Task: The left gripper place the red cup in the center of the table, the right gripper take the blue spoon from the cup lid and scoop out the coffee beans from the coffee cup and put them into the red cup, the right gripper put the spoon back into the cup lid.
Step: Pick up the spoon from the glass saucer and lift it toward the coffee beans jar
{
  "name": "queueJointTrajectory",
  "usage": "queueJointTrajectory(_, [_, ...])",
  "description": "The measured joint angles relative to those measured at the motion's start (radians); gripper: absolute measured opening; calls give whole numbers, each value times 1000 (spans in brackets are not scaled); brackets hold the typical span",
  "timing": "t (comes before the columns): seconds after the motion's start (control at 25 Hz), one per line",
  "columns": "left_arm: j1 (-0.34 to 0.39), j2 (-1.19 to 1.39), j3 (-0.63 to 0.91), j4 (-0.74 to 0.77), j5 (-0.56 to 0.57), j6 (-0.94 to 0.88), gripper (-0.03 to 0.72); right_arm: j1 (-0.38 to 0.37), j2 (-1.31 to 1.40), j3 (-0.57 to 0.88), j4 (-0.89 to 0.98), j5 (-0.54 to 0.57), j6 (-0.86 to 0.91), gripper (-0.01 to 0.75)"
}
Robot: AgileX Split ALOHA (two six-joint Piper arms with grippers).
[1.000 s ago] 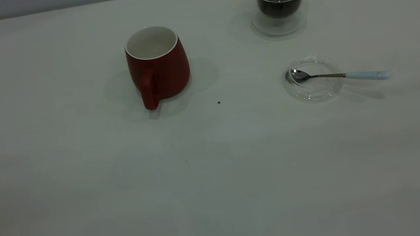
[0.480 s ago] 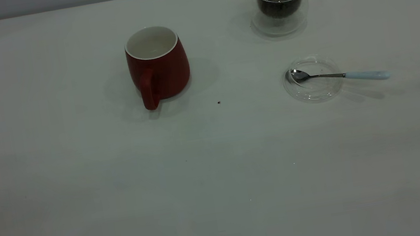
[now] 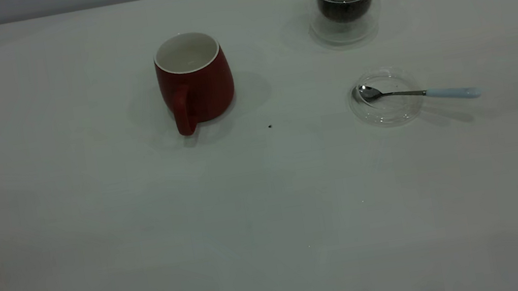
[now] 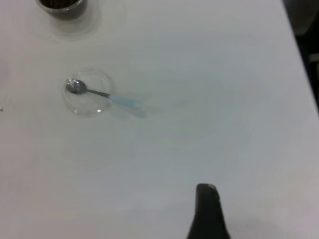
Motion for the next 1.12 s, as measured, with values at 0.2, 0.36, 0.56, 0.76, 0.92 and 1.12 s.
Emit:
queueJointTrajectory(0.2, [0, 0, 0, 0, 0, 0, 586, 0, 361, -90, 111, -148, -113, 606])
queueJointTrajectory(0.36, [0, 0, 0, 0, 0, 0, 586, 0, 616, -185, 236, -213, -242, 596])
queueJointTrajectory(0.56, [0, 0, 0, 0, 0, 0, 586, -5, 842, -291, 403, -248, -371, 596])
queueJointTrajectory(0.76, [0, 0, 0, 0, 0, 0, 586, -93, 976, -360, 577, -224, -531, 596])
queueJointTrajectory(0.92, [0, 0, 0, 0, 0, 0, 586, -187, 1069, -379, 763, -146, -702, 596])
queueJointTrajectory(1.12, [0, 0, 0, 0, 0, 0, 586, -227, 1209, -382, 981, -87, -870, 596])
